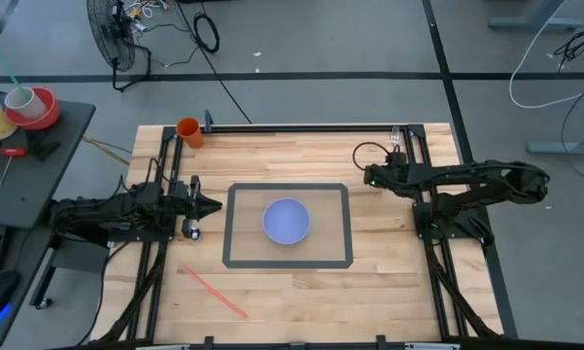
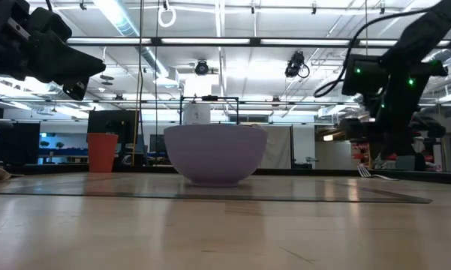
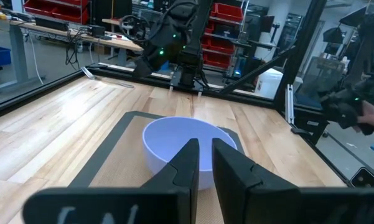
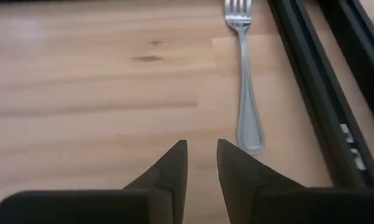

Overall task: Pick & Place Utensil
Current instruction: Put the silver fork into the purple bowl

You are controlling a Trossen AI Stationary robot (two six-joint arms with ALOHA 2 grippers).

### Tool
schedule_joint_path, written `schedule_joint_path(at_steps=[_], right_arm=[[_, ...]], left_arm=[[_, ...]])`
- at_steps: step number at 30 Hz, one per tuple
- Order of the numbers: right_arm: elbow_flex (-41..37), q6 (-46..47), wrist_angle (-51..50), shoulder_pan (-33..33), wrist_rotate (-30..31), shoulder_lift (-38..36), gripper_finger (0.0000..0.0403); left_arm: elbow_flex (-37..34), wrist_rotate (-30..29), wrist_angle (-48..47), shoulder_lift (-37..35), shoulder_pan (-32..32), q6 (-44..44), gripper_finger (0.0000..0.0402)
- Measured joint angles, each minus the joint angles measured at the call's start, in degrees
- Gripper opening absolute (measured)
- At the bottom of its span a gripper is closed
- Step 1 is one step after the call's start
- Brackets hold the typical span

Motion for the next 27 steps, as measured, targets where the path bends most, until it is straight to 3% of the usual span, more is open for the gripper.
schedule_joint_path(at_steps=[7,13,18,23,27], right_arm=[[-5.0,0.5,8.6,-4.3,1.0,0.0,0.0080],[-7.3,0.3,10.7,-6.8,3.3,0.0,0.0038],[-11.1,-1.2,19.0,-7.6,4.1,0.0,0.0005],[-14.0,-1.4,23.3,-8.5,6.7,0.1,0.0007],[-14.5,-5.3,26.4,-10.0,5.3,0.1,0.0003]], left_arm=[[0.0,0.0,0.0,0.0,0.0,0.0,0.0048],[0.0,0.0,0.0,0.0,0.0,0.0,0.0048],[0.0,0.0,0.0,0.0,0.0,0.0,0.0048],[0.0,0.0,0.0,0.0,0.0,0.0,0.0048],[0.0,0.0,0.0,0.0,0.0,0.0,0.0048]])
